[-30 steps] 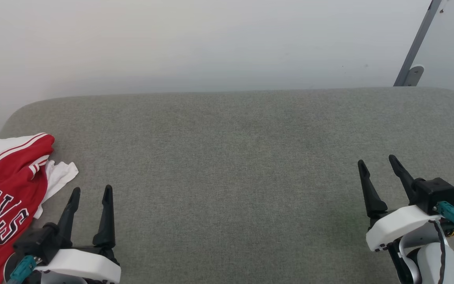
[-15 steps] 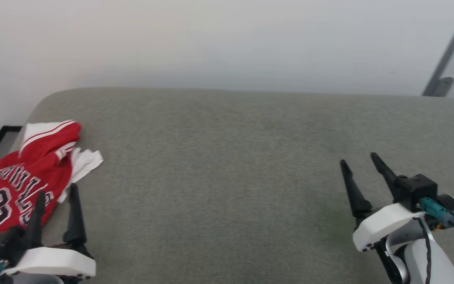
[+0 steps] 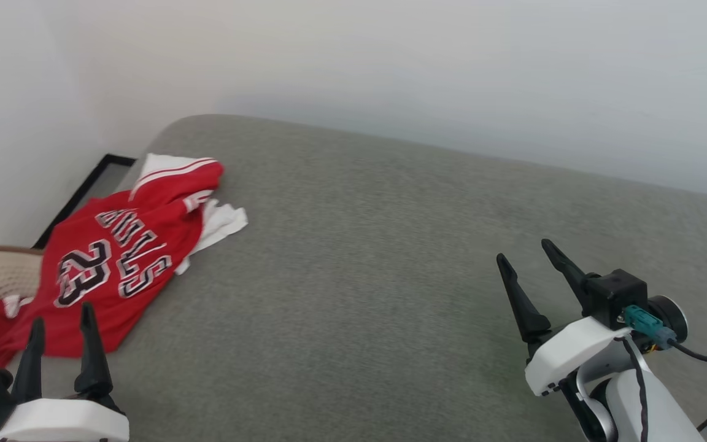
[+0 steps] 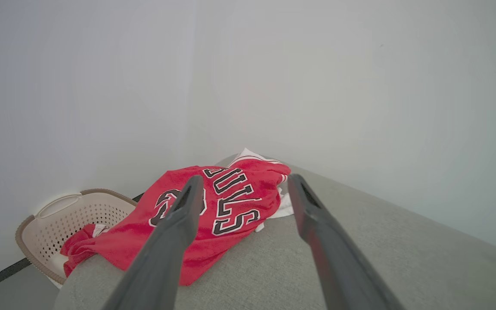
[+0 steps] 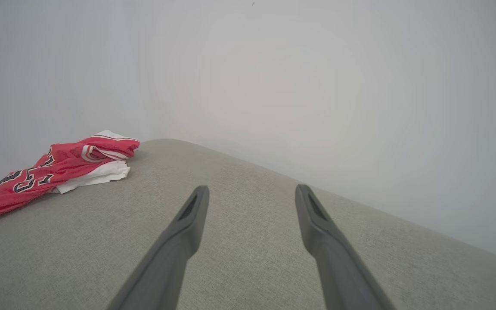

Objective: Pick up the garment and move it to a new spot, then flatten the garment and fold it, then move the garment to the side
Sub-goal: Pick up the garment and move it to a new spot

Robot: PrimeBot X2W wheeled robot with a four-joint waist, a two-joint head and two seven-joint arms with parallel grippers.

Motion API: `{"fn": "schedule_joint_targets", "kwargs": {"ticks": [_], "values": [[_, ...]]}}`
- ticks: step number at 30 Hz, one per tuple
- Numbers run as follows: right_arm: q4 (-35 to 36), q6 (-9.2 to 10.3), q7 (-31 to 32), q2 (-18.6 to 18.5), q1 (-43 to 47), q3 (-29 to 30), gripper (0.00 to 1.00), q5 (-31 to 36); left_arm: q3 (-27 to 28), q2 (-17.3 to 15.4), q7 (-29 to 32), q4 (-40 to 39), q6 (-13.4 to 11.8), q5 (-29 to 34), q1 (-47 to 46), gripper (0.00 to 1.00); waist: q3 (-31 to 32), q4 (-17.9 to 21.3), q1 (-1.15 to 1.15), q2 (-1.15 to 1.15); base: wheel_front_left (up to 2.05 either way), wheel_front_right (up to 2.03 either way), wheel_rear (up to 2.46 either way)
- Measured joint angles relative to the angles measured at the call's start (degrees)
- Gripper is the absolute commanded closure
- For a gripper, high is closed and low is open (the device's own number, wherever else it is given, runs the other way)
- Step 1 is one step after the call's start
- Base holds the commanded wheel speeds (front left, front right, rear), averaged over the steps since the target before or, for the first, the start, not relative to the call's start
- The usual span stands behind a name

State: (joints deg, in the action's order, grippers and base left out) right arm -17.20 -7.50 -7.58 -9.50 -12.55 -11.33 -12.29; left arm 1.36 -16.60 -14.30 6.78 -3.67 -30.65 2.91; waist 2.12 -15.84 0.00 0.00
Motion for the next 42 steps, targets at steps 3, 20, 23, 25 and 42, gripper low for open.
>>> {"fn": "schedule_joint_targets", "kwargs": {"ticks": [3,20,23,25,42], "values": [[0.0,0.0,0.0,0.0,-0.1,-0.4,0.0,-0.1,0.1,0.0,0.0,-0.1,-0.2,-0.1,0.4,0.0,0.2,-1.3,0.0,0.0,0.0,0.0,0.0],[0.0,0.01,0.0,0.0,-0.5,-0.6,0.0,-0.3,0.6,0.5,0.8,-0.5,-1.2,-1.9,0.8,0.0,-1.3,-5.9,0.0,0.0,0.0,0.0,0.0],[0.2,0.0,0.0,-0.2,-0.9,0.0,0.0,-0.3,0.6,0.4,1.2,0.0,-1.3,-2.2,-0.4,0.0,-2.1,-5.8,0.0,0.0,0.0,0.0,0.0],[0.4,0.0,0.1,-0.2,-1.0,0.4,0.0,-0.2,0.4,0.1,1.8,0.5,-1.1,-2.2,-1.9,0.0,-2.8,-5.6,0.0,0.0,0.0,0.0,0.0],[5.6,0.01,2.1,-2.7,-6.2,2.8,0.0,1.3,-0.4,-5.8,9.8,17.8,3.4,-5.5,-25.5,0.0,-13.0,-1.5,0.0,0.0,0.0,0.0,0.0]]}}
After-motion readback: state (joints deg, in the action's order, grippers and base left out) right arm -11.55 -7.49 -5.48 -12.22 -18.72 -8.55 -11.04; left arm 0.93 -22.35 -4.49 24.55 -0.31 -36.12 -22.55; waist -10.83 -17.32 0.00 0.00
